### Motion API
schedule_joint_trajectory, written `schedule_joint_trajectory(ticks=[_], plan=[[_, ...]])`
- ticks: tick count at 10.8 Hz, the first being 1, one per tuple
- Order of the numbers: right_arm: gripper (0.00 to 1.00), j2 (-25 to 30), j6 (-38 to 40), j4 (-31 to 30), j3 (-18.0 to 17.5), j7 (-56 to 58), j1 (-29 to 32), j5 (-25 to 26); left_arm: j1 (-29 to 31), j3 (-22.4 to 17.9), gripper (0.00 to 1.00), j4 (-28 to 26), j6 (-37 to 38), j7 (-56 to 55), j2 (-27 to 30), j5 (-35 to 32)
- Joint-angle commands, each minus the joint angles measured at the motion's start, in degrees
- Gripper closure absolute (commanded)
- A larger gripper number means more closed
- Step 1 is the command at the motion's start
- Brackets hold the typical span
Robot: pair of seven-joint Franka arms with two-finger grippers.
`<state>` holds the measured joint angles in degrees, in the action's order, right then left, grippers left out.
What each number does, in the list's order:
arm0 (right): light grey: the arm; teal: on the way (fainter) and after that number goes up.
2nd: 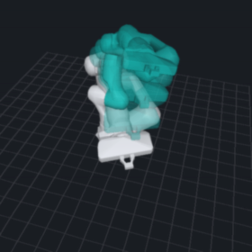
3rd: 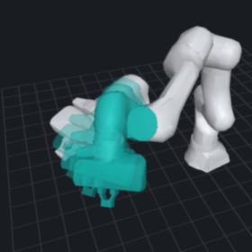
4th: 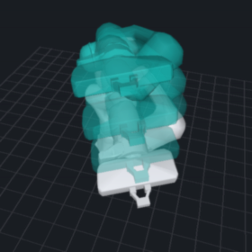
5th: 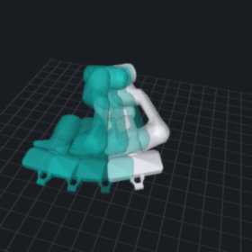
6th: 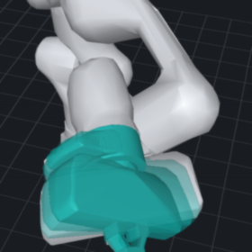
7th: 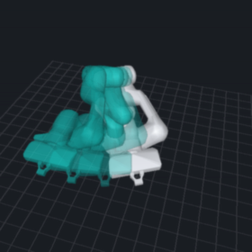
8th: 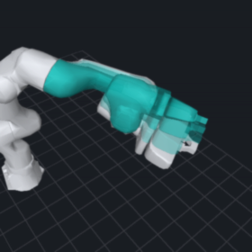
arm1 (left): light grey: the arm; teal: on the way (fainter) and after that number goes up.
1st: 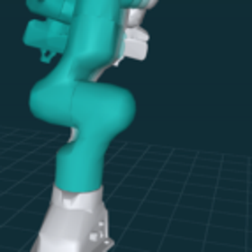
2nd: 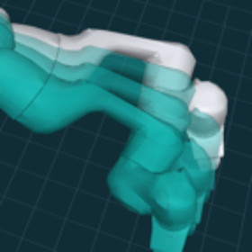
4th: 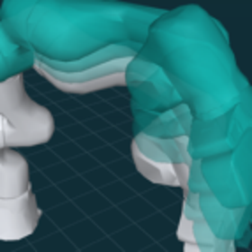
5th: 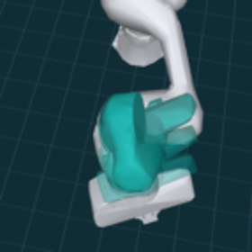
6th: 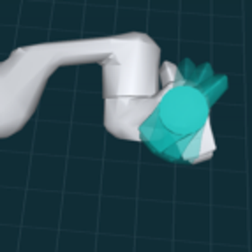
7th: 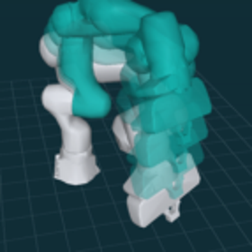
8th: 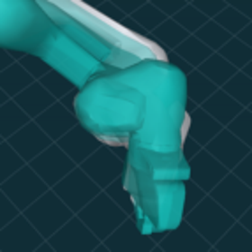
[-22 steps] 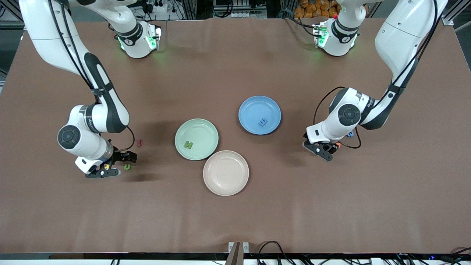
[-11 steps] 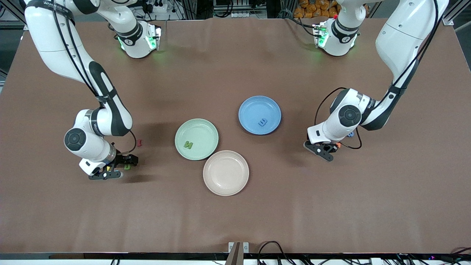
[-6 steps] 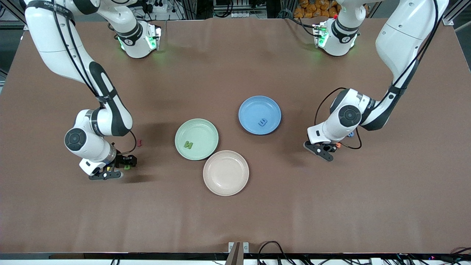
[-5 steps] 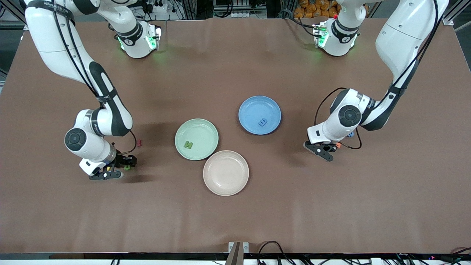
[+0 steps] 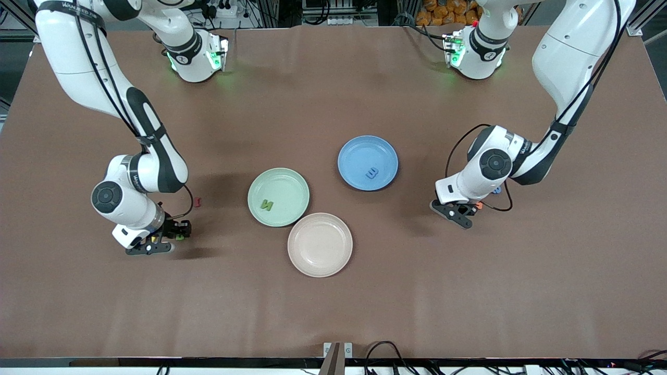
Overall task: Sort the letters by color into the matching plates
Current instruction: 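Grasp the blue 6 with the left gripper while the right gripper grasps the n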
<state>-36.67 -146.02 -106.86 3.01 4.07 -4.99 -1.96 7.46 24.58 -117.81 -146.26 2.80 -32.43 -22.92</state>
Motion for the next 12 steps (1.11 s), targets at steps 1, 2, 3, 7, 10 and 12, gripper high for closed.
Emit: schedule_joint_trajectory(ticks=[1, 2, 3, 7, 10, 12], plan=[[0.56, -1.12, -0.23, 1.48, -0.54, 0.42, 0.77, 0.73, 0.71, 0.29, 1.0, 0.65, -0.69, -1.13, -0.36, -1.7], [0.6, -1.12, -0.23, 1.48, -0.54, 0.42, 0.68, 0.73, 0.62, 0.29, 1.0, 0.65, -0.6, -2.09, -0.27, -1.69], [0.65, -1.12, -0.23, 1.48, -0.54, 0.42, 0.68, 0.73, 0.36, 0.38, 1.0, 0.48, -0.6, -3.66, -0.27, -1.69], [0.69, -1.12, -0.23, 1.48, -0.54, 0.42, 0.68, 0.73, -0.17, 1.25, 1.0, 0.39, -0.43, -8.32, 0.08, -1.78], [0.72, -0.86, -0.06, 1.48, -0.54, 0.42, 0.86, 0.73, 0.01, 2.93, 1.0, 0.21, 0.01, -11.49, 0.87, -1.69], [0.72, -0.51, 0.29, 1.48, -0.37, 0.42, 1.21, 0.64, 0.1, 5.03, 1.0, 0.39, 2.55, -14.47, 1.66, -1.43]])
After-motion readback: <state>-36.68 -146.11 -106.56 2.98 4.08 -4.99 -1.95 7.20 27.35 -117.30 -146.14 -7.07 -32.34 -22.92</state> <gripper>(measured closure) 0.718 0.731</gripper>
